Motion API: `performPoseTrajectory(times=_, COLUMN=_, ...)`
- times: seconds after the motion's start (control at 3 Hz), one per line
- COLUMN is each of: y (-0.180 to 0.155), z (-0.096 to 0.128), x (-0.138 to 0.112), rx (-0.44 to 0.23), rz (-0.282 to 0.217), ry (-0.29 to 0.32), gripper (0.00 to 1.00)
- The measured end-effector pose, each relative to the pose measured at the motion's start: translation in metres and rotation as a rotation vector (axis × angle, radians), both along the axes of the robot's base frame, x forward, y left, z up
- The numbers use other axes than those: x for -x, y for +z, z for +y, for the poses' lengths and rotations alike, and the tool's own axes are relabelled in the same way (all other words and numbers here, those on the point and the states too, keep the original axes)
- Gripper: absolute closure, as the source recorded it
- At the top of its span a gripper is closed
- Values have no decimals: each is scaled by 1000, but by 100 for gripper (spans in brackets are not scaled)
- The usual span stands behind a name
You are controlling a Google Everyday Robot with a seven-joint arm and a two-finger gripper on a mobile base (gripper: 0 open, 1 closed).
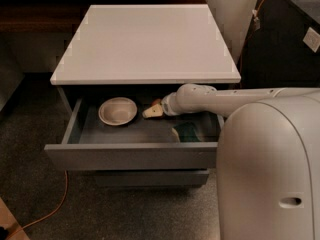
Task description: Pick apple from top drawer and place on counter
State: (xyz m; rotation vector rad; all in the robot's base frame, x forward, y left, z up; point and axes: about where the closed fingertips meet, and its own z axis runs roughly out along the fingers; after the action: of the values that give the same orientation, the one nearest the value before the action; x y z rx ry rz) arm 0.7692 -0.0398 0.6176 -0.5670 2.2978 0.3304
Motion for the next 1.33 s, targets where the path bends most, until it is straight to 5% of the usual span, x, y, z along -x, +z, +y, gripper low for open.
performPoseTrajectory(times=0.67, y=7, z=-2, x=0, rx=-12, rz=-16, ry=-18, gripper=66)
performPoseTrajectory(times=1.0, y=24, z=3, x=28, rx=-38, rz=-15, ry=-2, gripper=90)
performPoseTrajectory(times=1.33, y=51, z=20, x=83, rx=-84, rz=10, ry=86, gripper=100)
